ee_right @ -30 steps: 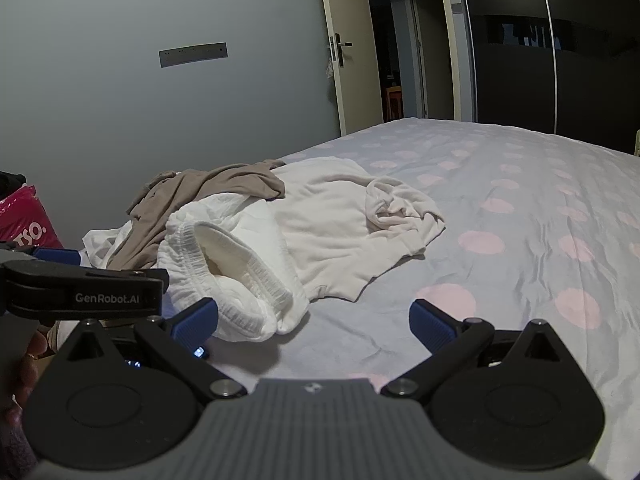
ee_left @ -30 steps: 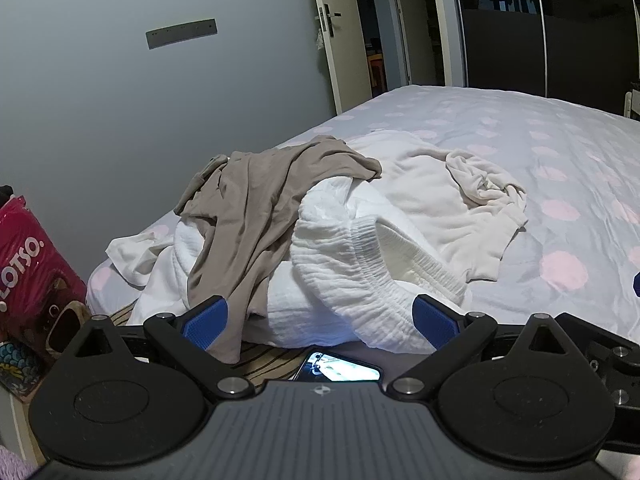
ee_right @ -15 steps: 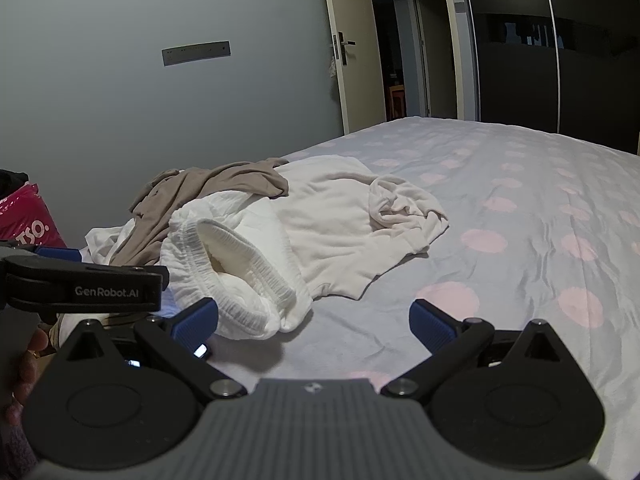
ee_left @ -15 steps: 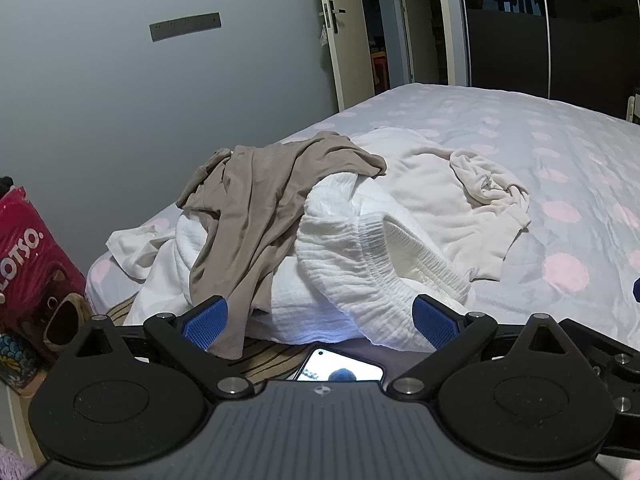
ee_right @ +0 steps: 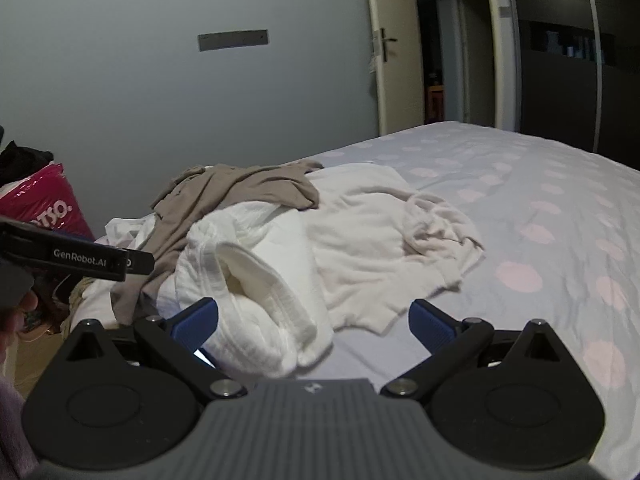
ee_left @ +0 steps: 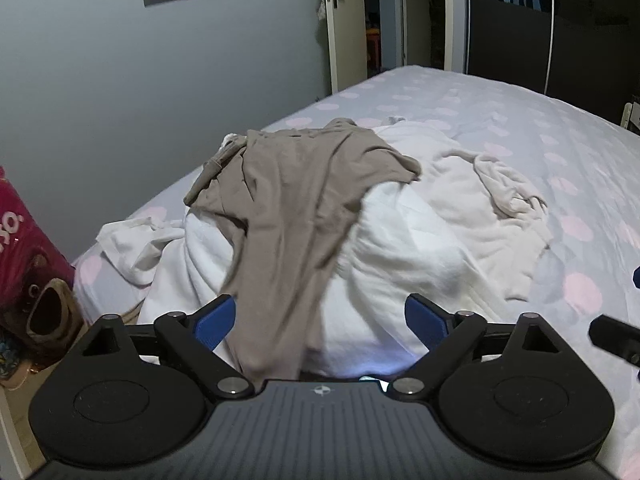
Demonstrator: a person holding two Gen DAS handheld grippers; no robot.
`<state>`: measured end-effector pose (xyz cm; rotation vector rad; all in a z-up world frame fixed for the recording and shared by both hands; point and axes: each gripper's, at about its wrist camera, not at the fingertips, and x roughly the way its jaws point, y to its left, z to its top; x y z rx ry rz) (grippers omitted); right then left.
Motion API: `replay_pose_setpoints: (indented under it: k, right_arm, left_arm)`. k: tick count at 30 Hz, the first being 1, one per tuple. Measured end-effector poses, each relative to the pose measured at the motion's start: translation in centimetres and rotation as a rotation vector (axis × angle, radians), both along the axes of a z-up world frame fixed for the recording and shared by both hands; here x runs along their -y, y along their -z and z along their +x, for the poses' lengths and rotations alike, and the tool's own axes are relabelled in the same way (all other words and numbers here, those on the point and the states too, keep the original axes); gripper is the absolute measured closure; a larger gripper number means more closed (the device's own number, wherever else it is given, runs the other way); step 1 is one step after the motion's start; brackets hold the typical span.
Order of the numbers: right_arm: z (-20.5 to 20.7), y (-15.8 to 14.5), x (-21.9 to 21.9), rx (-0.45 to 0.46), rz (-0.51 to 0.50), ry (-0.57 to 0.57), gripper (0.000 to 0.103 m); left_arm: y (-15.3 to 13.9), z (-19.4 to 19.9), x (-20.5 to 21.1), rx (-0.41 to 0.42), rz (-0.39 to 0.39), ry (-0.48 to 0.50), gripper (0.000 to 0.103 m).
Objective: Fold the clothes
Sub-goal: 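Grasp the taupe top's edge with the left tool while the right tool grasps another edge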
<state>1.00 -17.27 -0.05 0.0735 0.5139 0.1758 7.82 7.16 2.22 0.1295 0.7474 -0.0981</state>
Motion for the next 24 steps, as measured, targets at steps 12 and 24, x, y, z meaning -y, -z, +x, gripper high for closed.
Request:
replay_pose_setpoints:
  k: [12,24]
  right_arm:
    - [11.5,-2.5,-3.8,0.002,-0.101,-0.148,0.028]
    - [20.0,0.2,-8.9,-0.065,-0.187,-0.275,0.033]
  left_arm:
    - [3.5,6.4,-0.4,-0.093,0.059,0.08,0.039]
    - [5.0,8.0,-1.6,-0.094,0.088,0.085,0.051]
